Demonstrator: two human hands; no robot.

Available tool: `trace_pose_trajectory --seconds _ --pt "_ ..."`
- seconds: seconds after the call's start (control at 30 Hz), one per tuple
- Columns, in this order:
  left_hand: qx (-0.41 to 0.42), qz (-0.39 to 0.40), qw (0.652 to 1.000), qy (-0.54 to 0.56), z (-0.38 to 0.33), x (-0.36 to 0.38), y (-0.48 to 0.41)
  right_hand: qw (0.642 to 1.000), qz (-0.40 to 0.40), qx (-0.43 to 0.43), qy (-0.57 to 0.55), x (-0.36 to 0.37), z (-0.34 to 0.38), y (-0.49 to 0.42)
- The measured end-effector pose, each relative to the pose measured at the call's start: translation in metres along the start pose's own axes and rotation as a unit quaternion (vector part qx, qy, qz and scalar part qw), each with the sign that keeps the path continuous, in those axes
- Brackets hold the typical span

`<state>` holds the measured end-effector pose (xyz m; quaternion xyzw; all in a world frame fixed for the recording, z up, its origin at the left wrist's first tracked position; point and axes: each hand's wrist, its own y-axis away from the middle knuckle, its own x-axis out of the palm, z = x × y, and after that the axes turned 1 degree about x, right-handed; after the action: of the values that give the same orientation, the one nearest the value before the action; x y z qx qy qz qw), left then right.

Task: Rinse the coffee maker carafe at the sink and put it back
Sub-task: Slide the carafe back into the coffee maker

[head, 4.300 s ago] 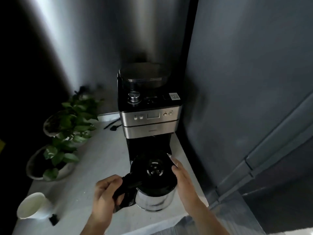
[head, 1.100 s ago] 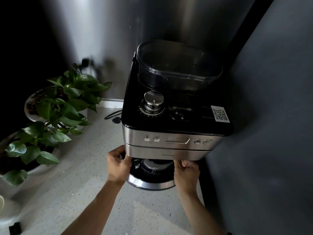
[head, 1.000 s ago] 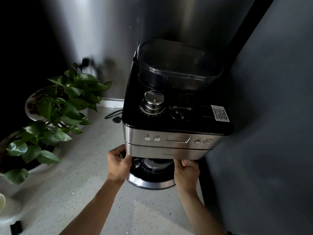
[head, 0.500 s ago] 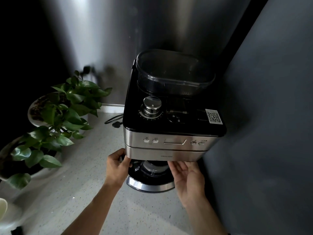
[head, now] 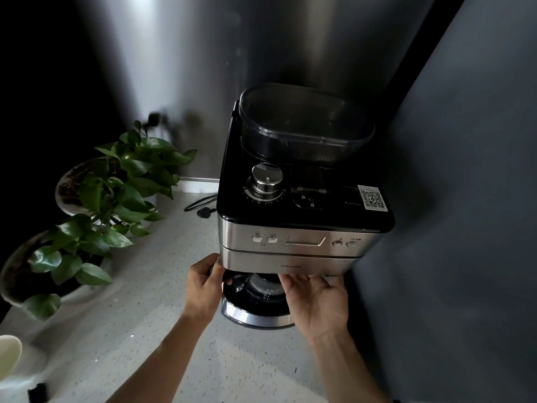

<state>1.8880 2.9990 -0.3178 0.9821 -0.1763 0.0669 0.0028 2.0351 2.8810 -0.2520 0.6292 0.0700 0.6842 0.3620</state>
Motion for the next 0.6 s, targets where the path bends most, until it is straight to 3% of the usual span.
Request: trace_pose_trajectory --seconds 0.27,0.6 --pt "0.008 -0.014 1.000 -0.015 -0.0024 0.0039 0.0008 1.000 -0.021 -0.002 -0.010 0.0057 -0.0011 -0.0012" --pt "-0.028 -0.005 0.999 -0.017 -0.0024 -0.0004 0.0006 0.997 -0.049 -0.008 0.066 0.0042 0.0062 -0.0010"
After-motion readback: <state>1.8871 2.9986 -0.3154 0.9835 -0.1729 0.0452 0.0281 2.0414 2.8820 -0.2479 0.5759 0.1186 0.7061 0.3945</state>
